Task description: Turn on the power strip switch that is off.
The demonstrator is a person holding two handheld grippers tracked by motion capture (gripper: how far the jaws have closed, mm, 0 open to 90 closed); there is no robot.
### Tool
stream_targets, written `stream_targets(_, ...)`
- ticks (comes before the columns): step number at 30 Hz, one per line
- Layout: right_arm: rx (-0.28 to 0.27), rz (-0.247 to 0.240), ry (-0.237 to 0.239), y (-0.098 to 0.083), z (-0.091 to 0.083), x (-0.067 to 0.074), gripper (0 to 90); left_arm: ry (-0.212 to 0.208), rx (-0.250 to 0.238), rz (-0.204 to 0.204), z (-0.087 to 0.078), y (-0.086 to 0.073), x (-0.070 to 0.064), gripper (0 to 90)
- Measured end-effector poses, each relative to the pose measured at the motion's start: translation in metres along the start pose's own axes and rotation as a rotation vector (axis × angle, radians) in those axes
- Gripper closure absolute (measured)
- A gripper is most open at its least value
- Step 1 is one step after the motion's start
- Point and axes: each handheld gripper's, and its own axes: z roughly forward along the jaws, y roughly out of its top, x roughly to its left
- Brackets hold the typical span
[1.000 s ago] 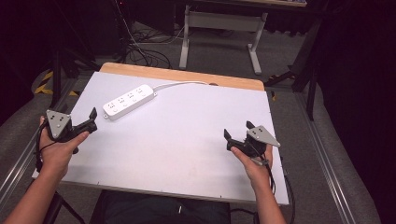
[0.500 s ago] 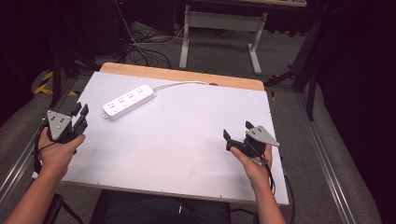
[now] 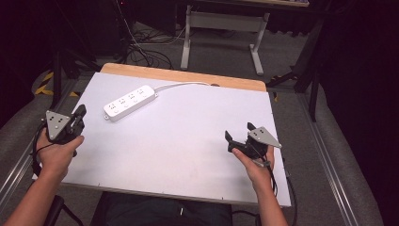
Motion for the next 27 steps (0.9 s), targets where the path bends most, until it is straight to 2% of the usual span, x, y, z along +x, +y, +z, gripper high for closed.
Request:
stream_targets(7,0.004,-0.004,0.005,0.000,0.000,0.001,11.3,-0.008,0.022,0.025,0.006,0.001,0.000,90.0)
stream_targets(9,0.003,-0.004,0.006,0.000,0.001,0.001,11.3,-0.020,0.050,0.011,0.012,0.001,-0.001,90.0)
stream_targets(12,0.003,-0.007,0.007,0.000,0.001,0.001,11.3,-0.016,0.046,0.023,0.012,0.002,-0.002,90.0)
stream_targets(13,0.002,-0.008,0.007,0.000,0.001,0.002,11.3,-0.021,0.038,0.011,0.012,0.003,-0.002,90.0)
stream_targets(16,0.004,-0.008,0.007,0.000,0.001,0.001,11.3,-0.022,0.033,0.009,0.011,0.005,-0.001,90.0)
stream_targets(22,0.006,-0.011,0.005,0.000,0.001,0.002,11.5,-0.034,0.054,0.004,0.016,0.009,0.002,90.0)
stream_targets(25,0.008,-0.011,0.003,0.000,0.002,0.002,11.5,-0.047,0.062,0.005,0.018,0.012,0.004,90.0)
stream_targets(27,0.012,-0.015,0.005,0.000,0.002,0.003,11.5,-0.083,0.080,0.008,0.021,0.014,0.005,90.0)
